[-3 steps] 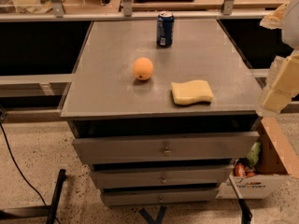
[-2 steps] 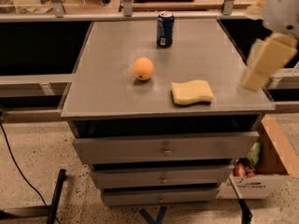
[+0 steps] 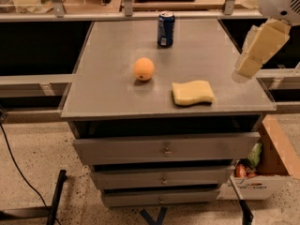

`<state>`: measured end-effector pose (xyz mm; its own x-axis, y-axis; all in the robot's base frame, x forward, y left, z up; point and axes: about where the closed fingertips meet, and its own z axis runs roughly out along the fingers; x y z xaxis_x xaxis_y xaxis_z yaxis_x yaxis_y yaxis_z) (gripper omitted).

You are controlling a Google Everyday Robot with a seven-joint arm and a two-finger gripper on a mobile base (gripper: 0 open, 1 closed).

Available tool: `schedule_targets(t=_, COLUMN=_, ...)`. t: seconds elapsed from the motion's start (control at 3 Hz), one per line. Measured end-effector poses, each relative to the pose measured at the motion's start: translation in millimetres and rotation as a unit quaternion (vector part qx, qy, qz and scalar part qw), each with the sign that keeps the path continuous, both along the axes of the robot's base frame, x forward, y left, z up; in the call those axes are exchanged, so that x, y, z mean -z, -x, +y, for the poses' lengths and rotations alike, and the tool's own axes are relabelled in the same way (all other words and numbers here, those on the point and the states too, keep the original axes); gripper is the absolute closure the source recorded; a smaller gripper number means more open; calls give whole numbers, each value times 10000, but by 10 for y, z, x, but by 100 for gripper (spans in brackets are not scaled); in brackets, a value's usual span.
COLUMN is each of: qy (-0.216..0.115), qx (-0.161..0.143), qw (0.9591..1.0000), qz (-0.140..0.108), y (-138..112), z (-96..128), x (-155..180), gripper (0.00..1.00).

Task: Pick orange

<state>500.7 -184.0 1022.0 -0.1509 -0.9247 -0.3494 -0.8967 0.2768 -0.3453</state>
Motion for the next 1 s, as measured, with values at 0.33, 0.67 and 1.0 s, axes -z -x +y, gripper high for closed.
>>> schedule_targets(t=0.33, qy=-316, qx=-138, qw=9994, qz=9, y=-60, z=45, x=46, gripper=0)
schedule_targets(t=0.67, qy=-690, qx=-361, qw=9969, qz=88, y=-252, z=250, x=216, gripper=0)
schedule_targets(t=1.0, qy=-982, qx=-545, qw=9934, qz=210, y=-498, z=494, x=404, gripper=0)
